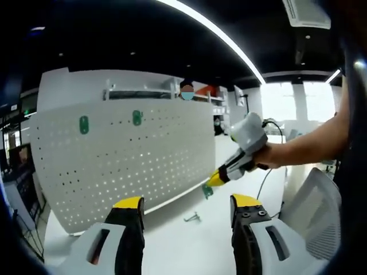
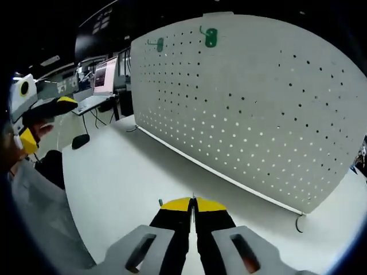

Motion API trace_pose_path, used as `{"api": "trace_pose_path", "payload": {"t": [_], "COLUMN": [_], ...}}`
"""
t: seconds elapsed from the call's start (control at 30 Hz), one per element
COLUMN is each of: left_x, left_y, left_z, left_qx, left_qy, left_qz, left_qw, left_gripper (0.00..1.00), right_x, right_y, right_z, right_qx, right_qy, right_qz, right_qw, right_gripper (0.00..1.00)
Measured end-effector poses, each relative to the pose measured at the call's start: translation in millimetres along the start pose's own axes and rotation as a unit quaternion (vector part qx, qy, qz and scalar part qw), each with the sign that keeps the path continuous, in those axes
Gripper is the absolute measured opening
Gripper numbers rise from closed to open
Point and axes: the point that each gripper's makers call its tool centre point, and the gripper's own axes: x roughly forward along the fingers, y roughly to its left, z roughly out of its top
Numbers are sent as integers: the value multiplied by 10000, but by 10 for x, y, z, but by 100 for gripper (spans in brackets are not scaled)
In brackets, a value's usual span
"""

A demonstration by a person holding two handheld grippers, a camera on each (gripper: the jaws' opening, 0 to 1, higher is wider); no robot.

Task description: Insert the hook assembly into the mounting plate slot until the hook locks in place.

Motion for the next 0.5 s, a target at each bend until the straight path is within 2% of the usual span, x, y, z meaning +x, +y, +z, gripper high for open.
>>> {"api": "trace_pose_path", "payload": {"t": [0.3, 0.5], "left_x": [217, 347], "left_y": [-75, -42], "left_z": [41, 4], "left_qx": [-180, -296], "left_qy": [-38, -5], "left_qz": [-238, -172], "left_qw": [9995, 9994], "left_gripper": [55, 49], "right_x": [-50, -79], "right_y": [259, 398], "right_z": [344, 514], "right_qx": [-43, -86], "right_qy": [-360, -529], "right_qz": [288, 438], "right_qw": [9989, 9976], "right_gripper": [0, 0]}}
